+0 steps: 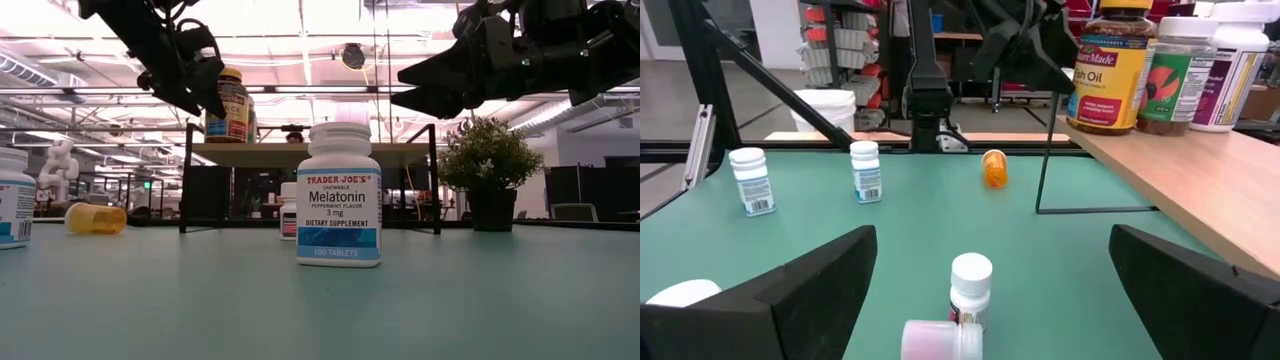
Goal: Pick and place medicine bottles onto shelf by color
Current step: Put the yellow pill bottle on the shelf
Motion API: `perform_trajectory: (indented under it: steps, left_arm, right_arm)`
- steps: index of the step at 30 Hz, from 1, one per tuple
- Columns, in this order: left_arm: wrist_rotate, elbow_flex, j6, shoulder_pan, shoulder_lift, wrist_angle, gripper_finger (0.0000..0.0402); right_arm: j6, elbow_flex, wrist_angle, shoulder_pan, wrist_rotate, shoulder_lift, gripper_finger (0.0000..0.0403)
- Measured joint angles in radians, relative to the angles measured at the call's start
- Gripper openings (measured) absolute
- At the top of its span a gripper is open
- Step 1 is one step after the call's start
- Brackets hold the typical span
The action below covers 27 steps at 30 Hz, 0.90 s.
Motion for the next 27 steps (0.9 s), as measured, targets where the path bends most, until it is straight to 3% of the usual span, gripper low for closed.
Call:
perform_trajectory:
  steps: [27]
  left_arm:
    - [0.035,0.0,0.08,0.053,0.047,0.104,0.0356]
  right_arm:
    - [-0.024,-0.001,-0.004,0.0,0.0,0.0,0.0393]
